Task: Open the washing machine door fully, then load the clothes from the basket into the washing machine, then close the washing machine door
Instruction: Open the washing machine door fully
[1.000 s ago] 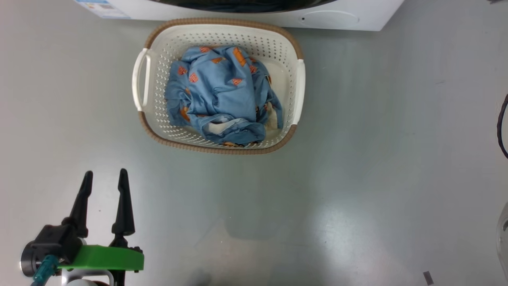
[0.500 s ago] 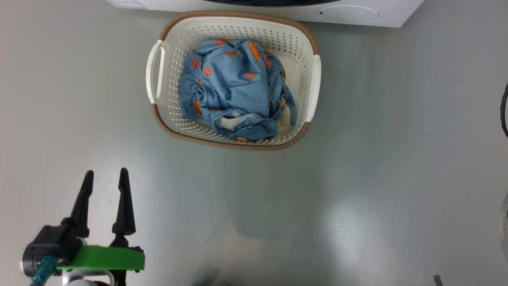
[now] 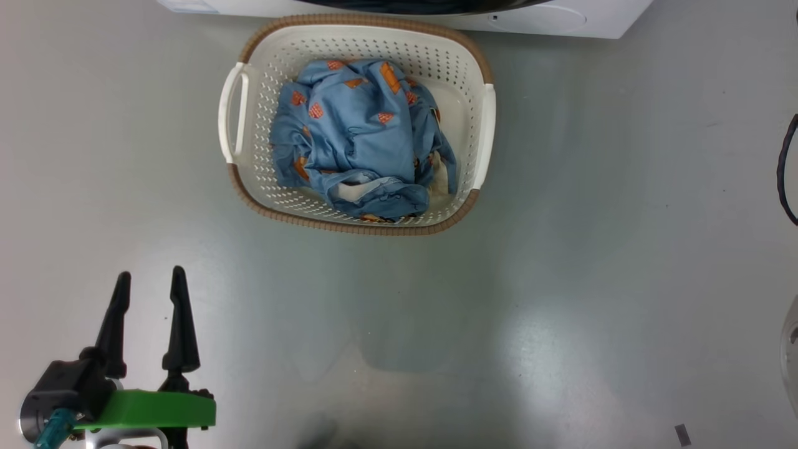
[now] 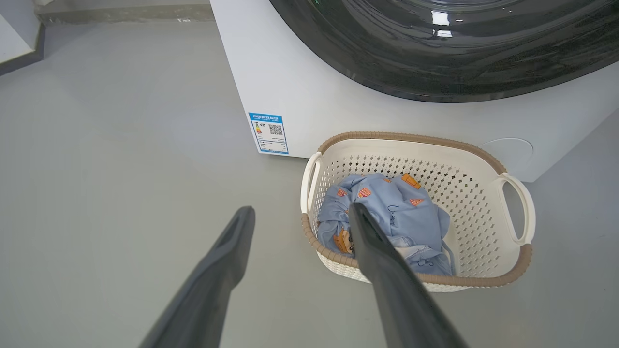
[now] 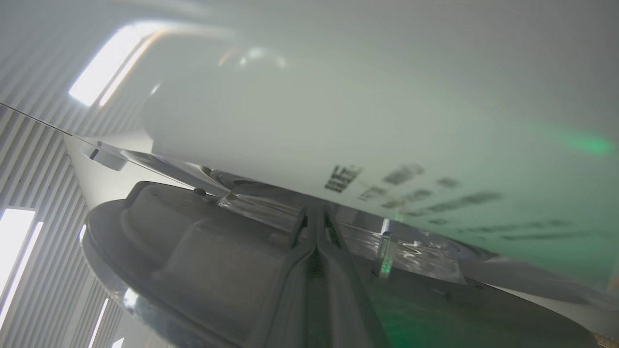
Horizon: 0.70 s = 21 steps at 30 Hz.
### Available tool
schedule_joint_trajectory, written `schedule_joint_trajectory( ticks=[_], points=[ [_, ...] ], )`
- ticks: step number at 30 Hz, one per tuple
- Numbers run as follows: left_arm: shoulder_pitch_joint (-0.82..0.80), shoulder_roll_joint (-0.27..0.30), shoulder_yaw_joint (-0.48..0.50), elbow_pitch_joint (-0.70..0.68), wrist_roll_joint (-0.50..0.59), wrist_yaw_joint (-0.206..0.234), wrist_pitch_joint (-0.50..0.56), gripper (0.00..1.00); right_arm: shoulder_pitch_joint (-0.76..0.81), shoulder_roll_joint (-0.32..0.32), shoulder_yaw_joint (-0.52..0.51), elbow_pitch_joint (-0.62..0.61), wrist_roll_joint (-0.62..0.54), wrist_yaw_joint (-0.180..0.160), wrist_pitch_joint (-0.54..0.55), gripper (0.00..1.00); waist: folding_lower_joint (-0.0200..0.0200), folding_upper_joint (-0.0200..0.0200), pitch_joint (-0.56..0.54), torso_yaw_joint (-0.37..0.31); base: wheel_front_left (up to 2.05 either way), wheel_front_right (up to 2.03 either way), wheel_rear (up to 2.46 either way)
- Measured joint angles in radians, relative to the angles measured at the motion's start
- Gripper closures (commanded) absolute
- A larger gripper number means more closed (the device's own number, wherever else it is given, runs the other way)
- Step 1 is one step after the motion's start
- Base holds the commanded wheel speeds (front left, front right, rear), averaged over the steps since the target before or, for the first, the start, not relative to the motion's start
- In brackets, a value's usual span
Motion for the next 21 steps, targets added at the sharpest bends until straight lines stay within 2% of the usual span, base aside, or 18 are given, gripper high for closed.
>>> schedule_joint_trajectory(
  ticks=[5,21],
  points=[
    [-0.001,0.0,0.014,0.0,0.0,0.0,0.0,0.0,0.014,0.023,0.003,-0.022,0.035,-0.003,0.039,1.0,0.0,0.0,0.001,-0.022,0.0,0.0,0.0],
    [-0.024,0.0,0.032,0.008,-0.009,0.0,0.0,0.0,0.222,0.122,0.098,-0.156,0.056,-0.003,0.163,1.0,-0.0001,0.0,-0.061,-0.091,0.0,0.0,0.0]
  ],
)
